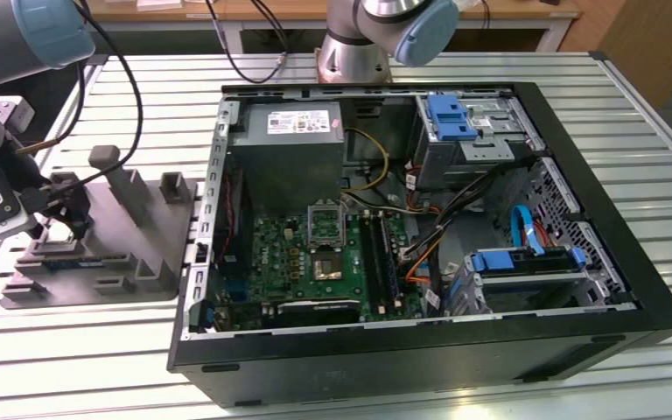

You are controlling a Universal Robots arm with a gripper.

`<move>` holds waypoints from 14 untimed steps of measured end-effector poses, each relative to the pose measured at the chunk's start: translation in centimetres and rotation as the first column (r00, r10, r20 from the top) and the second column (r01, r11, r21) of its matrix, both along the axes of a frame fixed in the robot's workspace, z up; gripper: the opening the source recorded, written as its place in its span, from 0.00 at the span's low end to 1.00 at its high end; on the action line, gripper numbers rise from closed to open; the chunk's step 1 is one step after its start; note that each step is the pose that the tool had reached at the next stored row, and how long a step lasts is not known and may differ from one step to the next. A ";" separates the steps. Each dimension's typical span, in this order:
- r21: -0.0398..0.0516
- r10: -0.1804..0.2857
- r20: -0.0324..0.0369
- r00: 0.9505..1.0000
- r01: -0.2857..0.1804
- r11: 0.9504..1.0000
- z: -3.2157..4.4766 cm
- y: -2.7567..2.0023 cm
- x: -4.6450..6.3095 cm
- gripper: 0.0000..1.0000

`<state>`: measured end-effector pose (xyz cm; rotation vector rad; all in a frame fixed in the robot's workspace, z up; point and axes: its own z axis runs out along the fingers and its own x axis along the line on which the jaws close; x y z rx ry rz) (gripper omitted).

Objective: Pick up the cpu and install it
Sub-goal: 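Pick up the cpu and move it towards the insertion slot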

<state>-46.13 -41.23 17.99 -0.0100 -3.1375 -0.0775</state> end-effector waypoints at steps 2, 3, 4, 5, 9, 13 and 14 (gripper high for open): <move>0.000 0.000 0.000 1.000 0.000 1.000 0.00 0.00 0.0 0.65; 0.000 0.000 0.000 1.000 0.000 1.000 0.00 0.00 0.0 0.63; 0.000 0.000 0.000 1.000 0.000 1.000 -0.01 0.00 0.0 0.63; 0.000 0.000 0.000 1.000 0.000 1.000 -0.01 0.00 0.0 0.56; 0.000 0.000 0.000 1.000 0.000 1.000 -0.01 0.00 0.0 0.56; 0.000 0.000 0.000 1.000 0.000 1.000 0.02 0.00 0.0 0.56; 0.000 0.000 0.000 1.000 0.000 1.000 0.06 0.00 0.0 0.56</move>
